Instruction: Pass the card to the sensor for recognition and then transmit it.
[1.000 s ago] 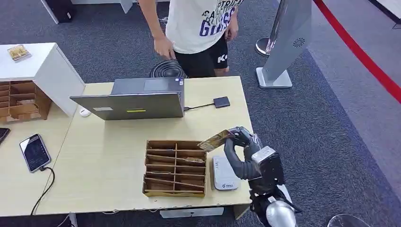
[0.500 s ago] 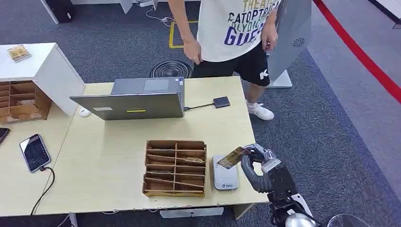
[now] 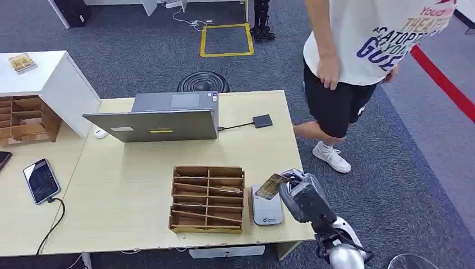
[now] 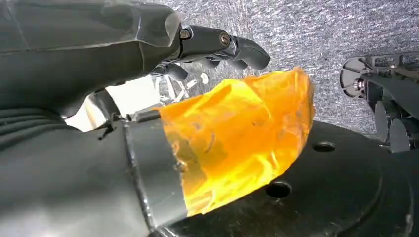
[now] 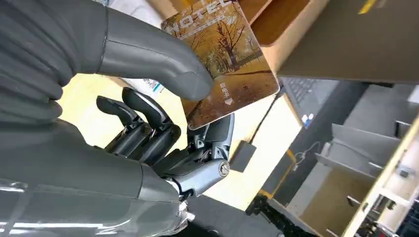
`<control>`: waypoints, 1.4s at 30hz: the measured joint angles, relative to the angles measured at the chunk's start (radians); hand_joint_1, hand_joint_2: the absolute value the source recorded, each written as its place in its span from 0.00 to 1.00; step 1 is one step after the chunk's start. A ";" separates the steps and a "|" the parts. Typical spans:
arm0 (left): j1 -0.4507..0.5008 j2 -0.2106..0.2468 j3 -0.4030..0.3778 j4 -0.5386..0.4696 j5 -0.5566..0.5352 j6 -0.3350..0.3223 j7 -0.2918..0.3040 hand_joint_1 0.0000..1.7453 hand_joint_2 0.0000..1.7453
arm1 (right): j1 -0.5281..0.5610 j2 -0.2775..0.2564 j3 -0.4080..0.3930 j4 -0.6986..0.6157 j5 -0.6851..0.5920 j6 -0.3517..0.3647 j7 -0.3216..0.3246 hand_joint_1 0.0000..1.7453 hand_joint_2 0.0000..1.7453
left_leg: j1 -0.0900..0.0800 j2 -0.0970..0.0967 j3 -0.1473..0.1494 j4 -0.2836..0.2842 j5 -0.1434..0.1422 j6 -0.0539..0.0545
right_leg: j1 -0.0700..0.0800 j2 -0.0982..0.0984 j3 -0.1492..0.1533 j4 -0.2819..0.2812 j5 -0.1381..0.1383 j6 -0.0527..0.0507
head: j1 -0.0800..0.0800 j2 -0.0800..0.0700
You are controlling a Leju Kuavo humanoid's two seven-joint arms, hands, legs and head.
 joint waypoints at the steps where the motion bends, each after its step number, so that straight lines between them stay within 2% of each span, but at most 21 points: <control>1: 0.000 0.000 0.000 0.000 -0.002 -0.002 0.000 0.00 0.00 | -0.012 -0.002 0.007 0.009 0.016 0.000 0.008 1.00 1.00 | 0.000 0.000 0.000 0.000 0.000 0.000 | 0.000 0.000 0.000 0.000 0.000 0.000 | 0.000 0.000; 11: -0.001 0.000 0.001 0.000 -0.017 -0.005 0.002 0.00 0.00 | -0.093 -0.025 0.049 0.090 0.126 0.021 0.059 1.00 1.00 | 0.000 0.000 0.000 0.000 0.000 0.000 | 0.000 0.000 0.000 0.000 0.000 0.000 | 0.000 0.000; 24: -0.001 0.000 0.005 0.000 -0.027 -0.013 0.009 0.00 0.00 | -0.131 -0.048 0.087 0.160 0.247 0.012 0.118 1.00 1.00 | 0.000 0.000 0.000 0.000 0.000 0.000 | 0.000 0.000 0.000 0.000 0.000 0.000 | 0.000 0.000; 42: -0.002 0.000 0.027 0.000 -0.037 -0.016 0.012 0.00 0.00 | -0.149 -0.062 0.104 0.238 0.282 0.039 0.133 1.00 1.00 | 0.000 0.000 0.000 0.000 0.000 0.000 | 0.000 0.000 0.000 0.000 0.000 0.000 | 0.000 0.000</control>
